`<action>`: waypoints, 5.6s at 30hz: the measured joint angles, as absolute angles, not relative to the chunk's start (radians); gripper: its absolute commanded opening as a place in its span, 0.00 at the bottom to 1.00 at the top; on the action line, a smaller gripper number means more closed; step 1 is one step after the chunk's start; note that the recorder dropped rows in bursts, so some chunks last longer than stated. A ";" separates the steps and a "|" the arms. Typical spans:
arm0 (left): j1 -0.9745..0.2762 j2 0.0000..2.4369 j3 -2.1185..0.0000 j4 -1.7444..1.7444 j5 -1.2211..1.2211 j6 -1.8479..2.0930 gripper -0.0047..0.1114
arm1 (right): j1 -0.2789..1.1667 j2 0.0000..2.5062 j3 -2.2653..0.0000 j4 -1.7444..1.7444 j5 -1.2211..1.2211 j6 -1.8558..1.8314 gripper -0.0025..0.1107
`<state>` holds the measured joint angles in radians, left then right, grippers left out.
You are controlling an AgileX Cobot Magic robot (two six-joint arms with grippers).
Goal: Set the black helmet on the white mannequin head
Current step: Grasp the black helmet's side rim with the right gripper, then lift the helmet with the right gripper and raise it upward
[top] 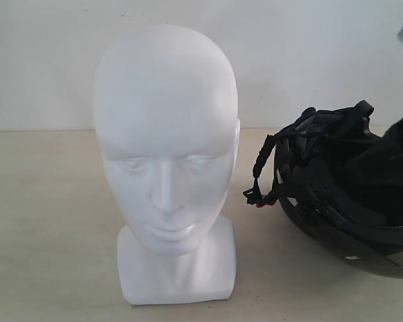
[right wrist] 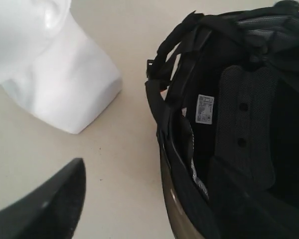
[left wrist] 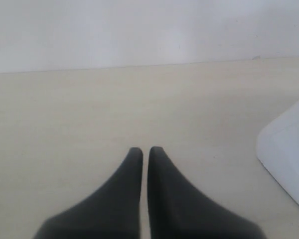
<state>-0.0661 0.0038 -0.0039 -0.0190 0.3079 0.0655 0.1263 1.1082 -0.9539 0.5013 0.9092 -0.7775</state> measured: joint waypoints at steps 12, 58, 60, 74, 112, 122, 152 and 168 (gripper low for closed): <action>-0.066 0.004 -0.004 -0.019 0.308 0.066 0.08 | 0.170 1.395 -0.954 0.486 0.779 -0.837 0.67; -0.066 0.004 -0.004 -0.019 0.308 0.066 0.08 | 0.210 1.689 -0.954 0.508 0.559 -0.889 0.15; -0.066 0.004 -0.004 -0.019 0.308 0.066 0.08 | 0.210 1.687 -0.956 0.505 0.551 -0.897 0.03; -0.066 0.004 -0.004 -0.019 0.310 0.066 0.08 | 0.210 1.685 -0.958 0.627 0.482 -0.755 0.02; -0.066 0.004 -0.004 -0.019 0.310 0.066 0.08 | 0.182 1.430 -0.945 1.213 0.784 -0.630 0.02; -0.066 0.004 -0.004 -0.019 0.310 0.066 0.08 | -0.050 1.303 -0.943 1.264 0.918 -0.673 0.02; -0.066 0.004 -0.004 -0.019 0.310 0.066 0.08 | -0.186 1.138 -0.941 1.587 0.929 -0.684 0.02; -0.066 0.004 -0.004 -0.019 0.310 0.066 0.08 | -0.008 0.891 -0.943 0.994 0.442 0.077 0.02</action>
